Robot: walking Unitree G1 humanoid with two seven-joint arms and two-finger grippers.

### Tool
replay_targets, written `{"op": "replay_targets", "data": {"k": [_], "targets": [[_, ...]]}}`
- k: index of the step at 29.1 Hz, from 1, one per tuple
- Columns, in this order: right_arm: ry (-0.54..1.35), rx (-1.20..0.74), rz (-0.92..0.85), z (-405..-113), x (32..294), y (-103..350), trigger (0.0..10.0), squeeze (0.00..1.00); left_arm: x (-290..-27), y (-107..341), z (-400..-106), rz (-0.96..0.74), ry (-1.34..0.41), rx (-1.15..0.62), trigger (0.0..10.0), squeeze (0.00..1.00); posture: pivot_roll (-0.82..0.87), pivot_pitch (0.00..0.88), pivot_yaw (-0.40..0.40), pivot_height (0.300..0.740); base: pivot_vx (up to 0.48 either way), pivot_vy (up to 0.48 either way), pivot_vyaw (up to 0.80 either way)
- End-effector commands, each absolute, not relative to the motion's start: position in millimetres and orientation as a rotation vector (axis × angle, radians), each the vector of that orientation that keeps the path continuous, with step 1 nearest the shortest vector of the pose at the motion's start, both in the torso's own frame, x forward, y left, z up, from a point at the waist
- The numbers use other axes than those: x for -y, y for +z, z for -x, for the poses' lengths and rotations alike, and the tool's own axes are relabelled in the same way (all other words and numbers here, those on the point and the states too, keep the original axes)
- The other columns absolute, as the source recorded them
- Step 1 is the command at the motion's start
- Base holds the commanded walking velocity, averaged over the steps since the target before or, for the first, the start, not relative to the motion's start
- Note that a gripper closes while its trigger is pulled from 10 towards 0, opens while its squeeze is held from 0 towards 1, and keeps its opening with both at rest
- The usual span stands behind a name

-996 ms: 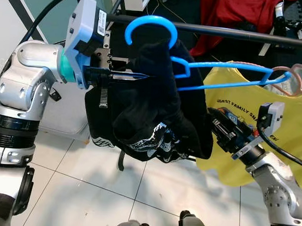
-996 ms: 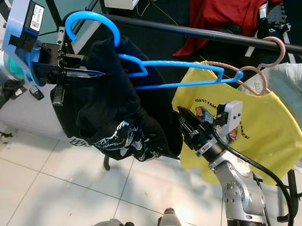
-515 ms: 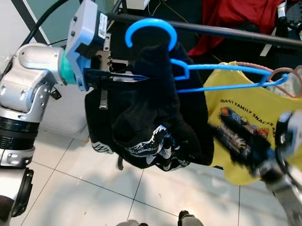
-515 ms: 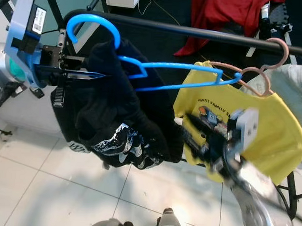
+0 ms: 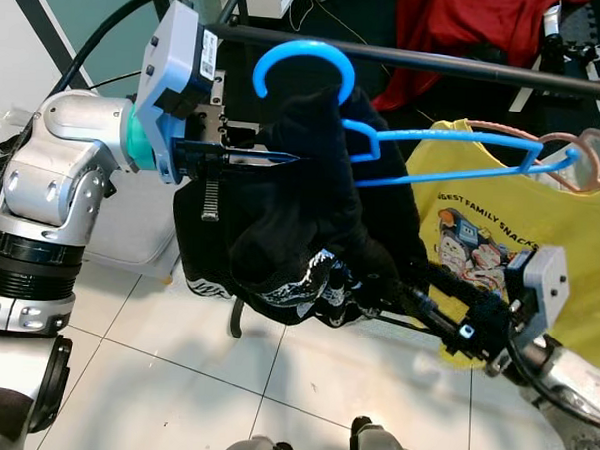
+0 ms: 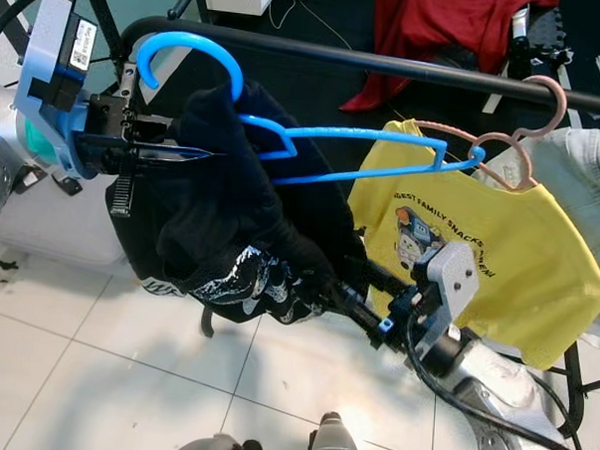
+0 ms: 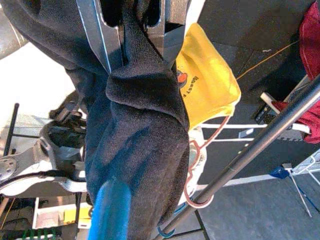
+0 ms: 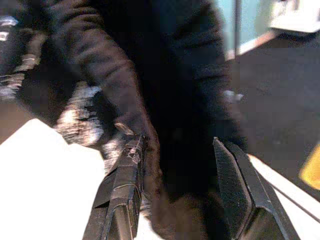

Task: Hang hanger

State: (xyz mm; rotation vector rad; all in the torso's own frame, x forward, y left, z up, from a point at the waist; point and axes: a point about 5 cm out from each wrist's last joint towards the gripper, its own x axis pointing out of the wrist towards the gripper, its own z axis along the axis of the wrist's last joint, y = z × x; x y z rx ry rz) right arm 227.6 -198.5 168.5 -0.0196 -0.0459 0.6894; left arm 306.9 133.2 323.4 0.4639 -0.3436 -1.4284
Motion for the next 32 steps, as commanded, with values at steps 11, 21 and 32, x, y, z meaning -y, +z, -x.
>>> {"op": "replay_targets", "data": {"k": [11,21,32], "targets": [[0.774,-0.002,0.012,-234.2,198.9,164.3,10.0,0.00,-133.7,335.7,-298.7,-0.472,-1.441,0.402,10.0,0.00,-0.14,0.074,0.133,0.740,0.000,0.000,0.00],[0.784,0.003,0.017,-250.2,198.6,162.8,10.0,0.00,-133.6,339.0,-297.2,-0.476,-1.442,0.412,10.0,0.00,-0.12,0.062,0.130,0.740,0.000,0.000,0.00],[0.776,-0.035,0.096,-268.2,199.1,152.6,0.0,0.00,-134.5,342.3,-294.6,-0.476,-1.442,0.422,10.0,0.00,-0.12,0.055,0.133,0.740,0.000,0.000,0.00]]}}
